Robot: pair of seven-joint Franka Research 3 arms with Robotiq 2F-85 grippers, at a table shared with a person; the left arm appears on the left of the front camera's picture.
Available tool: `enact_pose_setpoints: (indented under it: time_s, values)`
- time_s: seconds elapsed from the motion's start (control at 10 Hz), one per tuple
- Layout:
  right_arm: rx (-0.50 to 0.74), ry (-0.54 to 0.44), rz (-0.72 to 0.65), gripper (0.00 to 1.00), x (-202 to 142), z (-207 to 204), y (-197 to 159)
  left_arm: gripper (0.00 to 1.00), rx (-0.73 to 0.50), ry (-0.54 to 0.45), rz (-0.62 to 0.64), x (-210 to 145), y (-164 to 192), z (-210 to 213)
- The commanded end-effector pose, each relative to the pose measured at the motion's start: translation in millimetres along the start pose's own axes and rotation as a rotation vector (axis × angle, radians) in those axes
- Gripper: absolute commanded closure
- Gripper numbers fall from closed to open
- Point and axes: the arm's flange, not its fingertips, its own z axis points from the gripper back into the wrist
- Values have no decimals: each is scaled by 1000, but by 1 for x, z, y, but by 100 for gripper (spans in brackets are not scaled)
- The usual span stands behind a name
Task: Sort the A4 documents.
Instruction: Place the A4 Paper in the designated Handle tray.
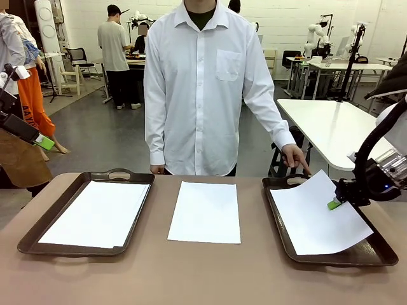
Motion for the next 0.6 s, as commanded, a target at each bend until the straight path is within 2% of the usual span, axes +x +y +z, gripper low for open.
enact_pose_setpoints:
  time_s: [0.0, 0.1, 0.2, 0.3, 0.4, 0.5]
  values:
    - [-33, 2, -29, 80, 0, -1, 6, 0, 1, 3, -10, -1, -1, 0]
    - [-36, 1, -25, 80, -1, 0, 8, 0, 1, 3, -10, -1, -1, 0]
    - [-43, 1, -27, 61, -2, 1, 9, 0, 1, 3, -10, -1, -1, 0]
    - [-41, -1, -31, 77, -3, 1, 10, 0, 1, 3, -10, -1, -1, 0]
    - [-56, -8, -40, 42, -4, 3, 10, 0, 1, 3, -10, -1, -1, 0]
    - [-76, -16, -43, 58, -5, 7, 9, 0, 1, 3, -10, -1, -1, 0]
